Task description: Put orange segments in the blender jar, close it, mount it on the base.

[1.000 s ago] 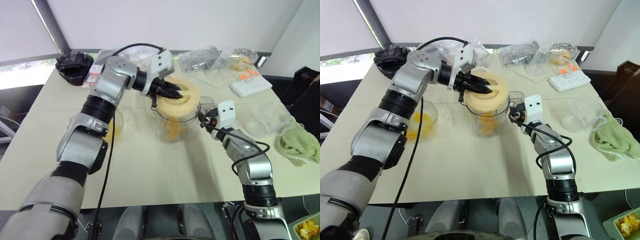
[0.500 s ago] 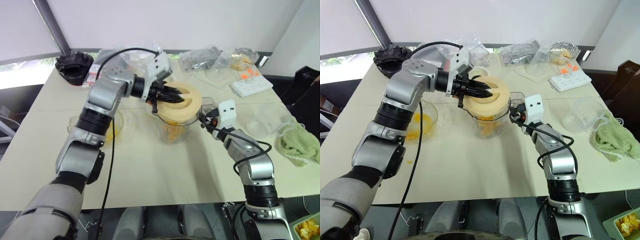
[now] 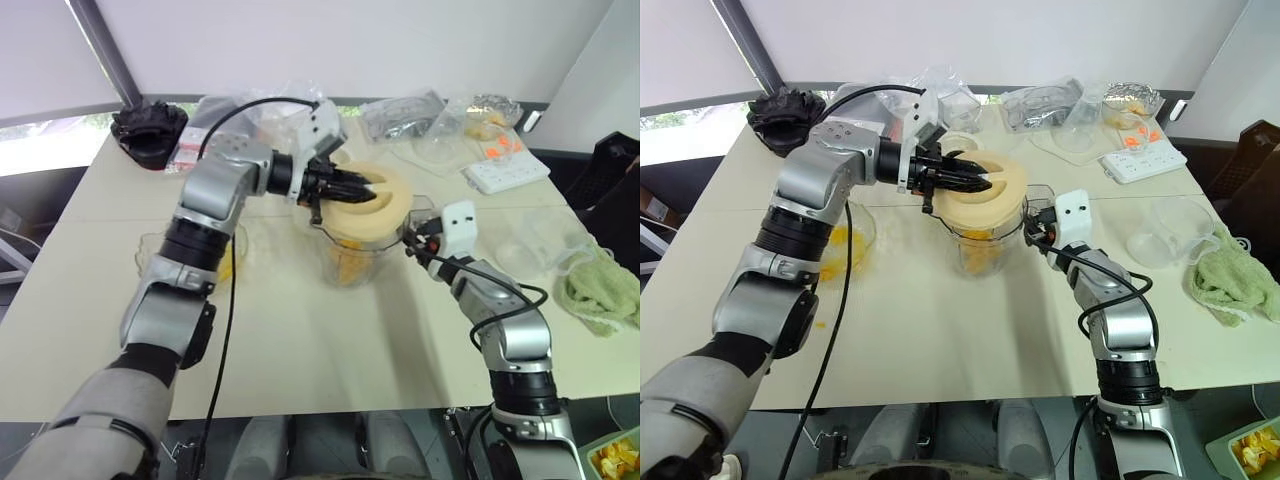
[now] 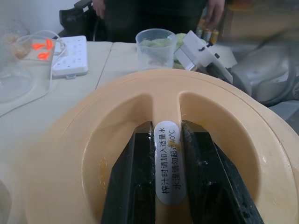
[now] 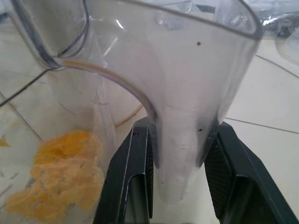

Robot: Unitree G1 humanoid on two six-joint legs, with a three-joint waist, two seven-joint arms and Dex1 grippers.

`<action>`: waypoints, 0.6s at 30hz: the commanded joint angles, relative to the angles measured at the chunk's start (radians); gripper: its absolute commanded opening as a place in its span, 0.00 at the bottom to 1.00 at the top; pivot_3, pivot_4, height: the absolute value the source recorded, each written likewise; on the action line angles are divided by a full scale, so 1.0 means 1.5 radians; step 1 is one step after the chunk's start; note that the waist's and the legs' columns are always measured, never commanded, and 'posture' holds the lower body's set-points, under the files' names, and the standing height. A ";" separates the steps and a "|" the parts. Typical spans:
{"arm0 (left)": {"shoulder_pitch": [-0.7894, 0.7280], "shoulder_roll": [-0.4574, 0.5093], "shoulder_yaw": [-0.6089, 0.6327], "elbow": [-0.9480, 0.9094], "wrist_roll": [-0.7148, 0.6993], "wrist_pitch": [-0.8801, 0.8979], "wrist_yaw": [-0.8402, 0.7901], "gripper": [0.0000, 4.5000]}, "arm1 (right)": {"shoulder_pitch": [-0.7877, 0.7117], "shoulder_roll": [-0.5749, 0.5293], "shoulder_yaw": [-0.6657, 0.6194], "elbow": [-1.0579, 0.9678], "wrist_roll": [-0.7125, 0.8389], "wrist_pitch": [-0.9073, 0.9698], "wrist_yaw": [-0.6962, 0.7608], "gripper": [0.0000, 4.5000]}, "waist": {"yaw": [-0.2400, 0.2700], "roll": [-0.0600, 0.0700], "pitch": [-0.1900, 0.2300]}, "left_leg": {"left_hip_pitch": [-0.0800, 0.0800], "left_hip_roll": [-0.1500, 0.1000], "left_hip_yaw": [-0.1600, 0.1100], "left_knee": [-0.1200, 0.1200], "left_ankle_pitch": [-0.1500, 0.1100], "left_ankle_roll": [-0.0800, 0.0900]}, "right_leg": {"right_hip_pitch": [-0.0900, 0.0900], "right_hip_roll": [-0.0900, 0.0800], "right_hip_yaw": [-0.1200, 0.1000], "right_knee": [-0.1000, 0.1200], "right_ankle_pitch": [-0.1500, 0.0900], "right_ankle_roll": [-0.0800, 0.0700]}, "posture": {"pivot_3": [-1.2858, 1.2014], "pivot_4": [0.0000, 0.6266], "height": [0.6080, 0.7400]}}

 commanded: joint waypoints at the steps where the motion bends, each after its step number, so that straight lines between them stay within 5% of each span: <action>1: 0.002 -0.026 -0.026 0.000 -0.021 0.010 -0.013 0.06 | 0.001 0.004 0.010 -0.048 0.014 -0.003 0.008 0.20 | 0.000 0.000 0.000 | 0.000 0.000 0.000 0.000 0.000 0.000 | 0.000 0.000 0.000 0.000 0.000 0.000 | 0.52 0.24 1.00; 18: -0.017 0.039 -0.065 -0.045 0.022 -0.099 -0.043 0.06 | 0.001 -0.006 0.018 -0.046 0.006 0.000 0.009 0.20 | -0.003 0.000 0.001 | -0.001 0.000 0.000 -0.001 0.000 0.000 | -0.001 0.000 0.000 0.000 0.000 0.000 | 0.52 0.24 1.00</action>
